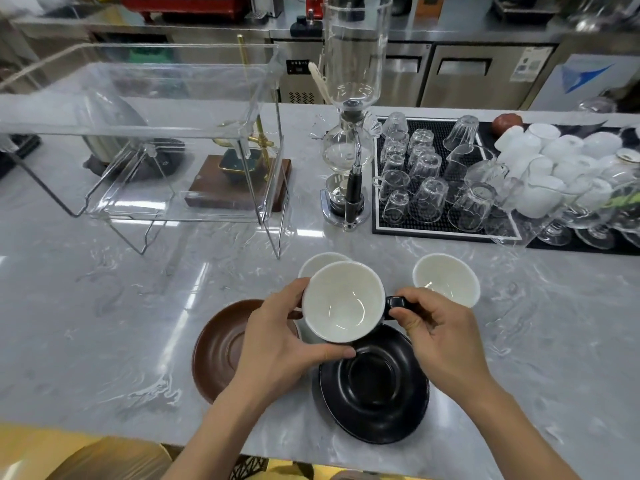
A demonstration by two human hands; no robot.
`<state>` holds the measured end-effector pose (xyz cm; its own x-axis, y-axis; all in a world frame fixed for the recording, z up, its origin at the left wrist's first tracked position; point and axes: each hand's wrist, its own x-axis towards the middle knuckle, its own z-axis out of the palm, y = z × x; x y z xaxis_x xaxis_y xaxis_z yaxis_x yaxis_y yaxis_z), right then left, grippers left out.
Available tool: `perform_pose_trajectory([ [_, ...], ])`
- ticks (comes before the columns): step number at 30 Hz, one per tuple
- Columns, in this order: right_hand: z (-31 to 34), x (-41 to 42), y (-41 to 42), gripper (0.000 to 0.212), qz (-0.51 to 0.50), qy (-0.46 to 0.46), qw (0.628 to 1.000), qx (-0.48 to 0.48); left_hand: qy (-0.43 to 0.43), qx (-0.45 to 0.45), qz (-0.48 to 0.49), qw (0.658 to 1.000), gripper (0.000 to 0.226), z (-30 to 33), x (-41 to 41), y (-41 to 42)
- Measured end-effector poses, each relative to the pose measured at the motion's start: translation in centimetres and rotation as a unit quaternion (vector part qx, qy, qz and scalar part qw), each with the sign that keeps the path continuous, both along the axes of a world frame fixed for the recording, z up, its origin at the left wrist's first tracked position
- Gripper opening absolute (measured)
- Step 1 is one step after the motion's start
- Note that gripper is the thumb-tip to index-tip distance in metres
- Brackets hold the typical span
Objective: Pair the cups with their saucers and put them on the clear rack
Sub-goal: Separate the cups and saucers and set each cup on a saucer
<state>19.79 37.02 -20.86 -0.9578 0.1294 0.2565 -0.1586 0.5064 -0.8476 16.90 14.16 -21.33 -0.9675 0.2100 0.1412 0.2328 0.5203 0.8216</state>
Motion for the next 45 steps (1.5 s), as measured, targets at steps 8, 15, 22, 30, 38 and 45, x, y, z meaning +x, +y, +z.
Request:
perform_pose_trajectory([
  [8,-1.1,3.7,1.7,0.046,0.017,-0.029,0.999,0.007,-0.009,-0.047,-0.025,0.999,0.094,-0.8,2.7,0.9],
  [15,-2.5,6.3,3.2,0.055,0.043,-0.072,0.996,0.032,-0.018,-0.093,-0.047,0.994,0.097,-1.8,4.5,1.6],
  [22,-4.0,7.3,3.7,0.028,0.038,-0.118,0.991,0.051,-0.028,-0.112,-0.058,0.992,0.102,-2.1,5.3,2.0],
  [30,-4.4,7.6,4.0,0.024,0.034,-0.144,0.987,0.066,-0.052,-0.138,-0.075,0.986,0.11,-2.2,5.2,2.3],
  [38,-4.5,7.5,4.4,0.024,0.039,-0.175,0.981,0.075,-0.07,-0.149,-0.074,0.984,0.111,-2.4,5.2,2.2],
  [45,-4.7,7.5,4.1,0.023,0.029,-0.202,0.977,0.052,-0.077,-0.133,-0.064,0.986,0.107,-2.5,5.3,2.2],
])
